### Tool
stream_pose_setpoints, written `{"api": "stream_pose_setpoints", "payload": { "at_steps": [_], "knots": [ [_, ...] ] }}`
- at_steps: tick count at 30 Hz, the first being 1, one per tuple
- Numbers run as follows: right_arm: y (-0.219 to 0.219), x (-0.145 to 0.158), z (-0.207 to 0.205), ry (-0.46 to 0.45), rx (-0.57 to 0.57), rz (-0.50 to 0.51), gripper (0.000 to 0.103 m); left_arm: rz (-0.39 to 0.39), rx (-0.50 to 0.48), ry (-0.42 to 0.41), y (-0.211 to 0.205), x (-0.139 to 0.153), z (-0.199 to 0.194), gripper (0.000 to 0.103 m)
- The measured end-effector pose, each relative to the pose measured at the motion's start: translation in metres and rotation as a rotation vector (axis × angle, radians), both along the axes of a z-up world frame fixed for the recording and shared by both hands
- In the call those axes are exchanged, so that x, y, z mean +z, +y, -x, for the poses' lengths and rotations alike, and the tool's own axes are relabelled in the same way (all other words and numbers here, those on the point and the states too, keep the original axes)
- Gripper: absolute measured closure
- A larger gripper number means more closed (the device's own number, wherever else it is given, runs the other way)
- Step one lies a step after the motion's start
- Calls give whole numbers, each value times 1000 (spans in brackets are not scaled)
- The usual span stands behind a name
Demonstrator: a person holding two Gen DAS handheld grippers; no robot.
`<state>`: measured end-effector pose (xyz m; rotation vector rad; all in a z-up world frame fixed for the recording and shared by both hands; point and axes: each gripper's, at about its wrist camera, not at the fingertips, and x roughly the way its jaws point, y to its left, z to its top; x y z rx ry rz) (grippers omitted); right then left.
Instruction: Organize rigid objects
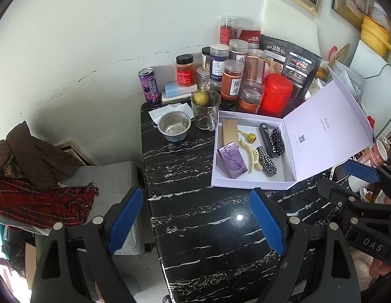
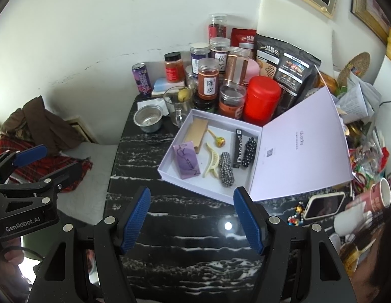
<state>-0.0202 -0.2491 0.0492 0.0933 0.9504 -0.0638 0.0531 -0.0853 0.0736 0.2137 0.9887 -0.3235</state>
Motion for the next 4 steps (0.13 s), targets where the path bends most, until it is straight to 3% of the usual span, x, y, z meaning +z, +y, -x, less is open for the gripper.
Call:
{"api": "stream_pose_setpoints", "payload": {
  "at_steps": [4],
  "knots": [
    [-1, -1, 1, 4, -4, 3, 34, -3, 5, -1, 0, -3, 1, 16]
  ]
}}
